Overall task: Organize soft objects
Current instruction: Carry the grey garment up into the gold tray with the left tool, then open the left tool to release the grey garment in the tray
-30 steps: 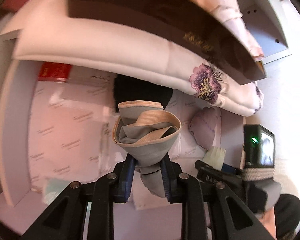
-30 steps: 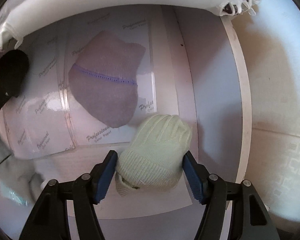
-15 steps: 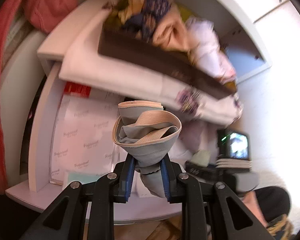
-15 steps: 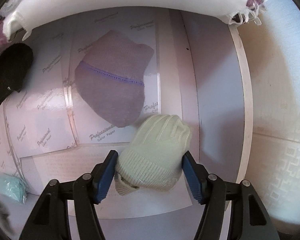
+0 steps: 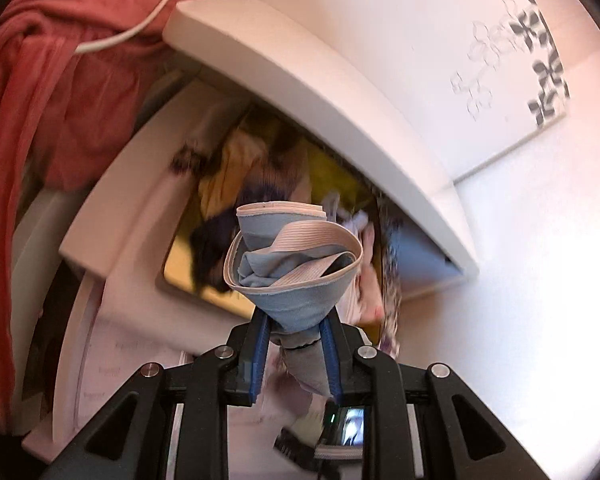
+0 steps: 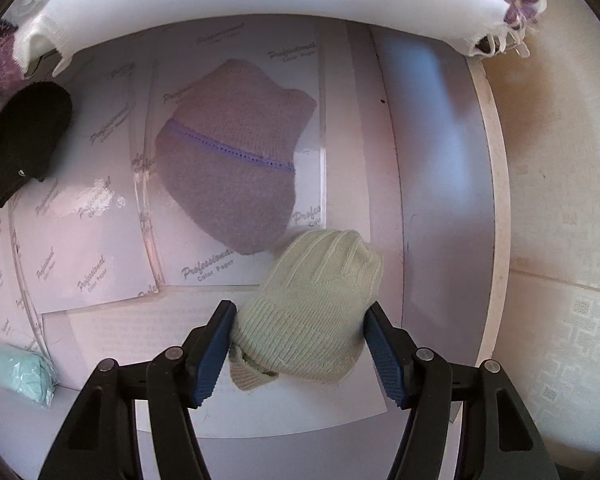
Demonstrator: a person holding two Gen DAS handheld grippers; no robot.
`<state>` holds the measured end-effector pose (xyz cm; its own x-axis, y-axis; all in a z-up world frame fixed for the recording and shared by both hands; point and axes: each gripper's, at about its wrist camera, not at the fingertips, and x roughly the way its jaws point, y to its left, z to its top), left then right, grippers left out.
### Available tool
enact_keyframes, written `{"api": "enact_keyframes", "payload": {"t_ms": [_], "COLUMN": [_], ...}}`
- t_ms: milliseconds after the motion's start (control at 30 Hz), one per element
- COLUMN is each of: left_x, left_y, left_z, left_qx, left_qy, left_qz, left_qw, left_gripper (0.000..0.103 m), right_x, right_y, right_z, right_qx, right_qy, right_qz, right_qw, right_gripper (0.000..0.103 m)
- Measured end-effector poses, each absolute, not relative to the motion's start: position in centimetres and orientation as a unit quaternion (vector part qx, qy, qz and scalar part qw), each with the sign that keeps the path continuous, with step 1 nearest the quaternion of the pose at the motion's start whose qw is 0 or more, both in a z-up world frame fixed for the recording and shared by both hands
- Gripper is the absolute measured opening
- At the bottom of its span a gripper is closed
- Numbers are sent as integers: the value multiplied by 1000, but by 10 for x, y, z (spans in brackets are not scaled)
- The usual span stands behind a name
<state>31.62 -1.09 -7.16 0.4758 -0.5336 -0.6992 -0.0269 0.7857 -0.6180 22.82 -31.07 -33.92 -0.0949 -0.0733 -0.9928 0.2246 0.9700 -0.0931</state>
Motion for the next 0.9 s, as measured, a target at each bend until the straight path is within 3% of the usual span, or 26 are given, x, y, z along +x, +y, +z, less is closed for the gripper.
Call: {"api": "enact_keyframes", "payload": {"t_ms": [233,600,900], "left_x": [359,367,342], "left_y": [-11,-25,-31], "left_z": [-97,-129,-127], "left_qx": [-279,-152,-85], "left_qy": [510,546,532], "left_qz": [-119,-77,-65], "left_qw": [805,820,840], "left_gripper": [24,26,40], "right_x": [228,227,226], "right_y": [-304,-298,-296], "right_z": [-340,-337,-336], "right_qx": [48,38,35], "right_qy": [731,732,732], "right_qz": [-107,-103,-101], "right_qw": [672,672,673], "right_gripper": [66,66,66]}}
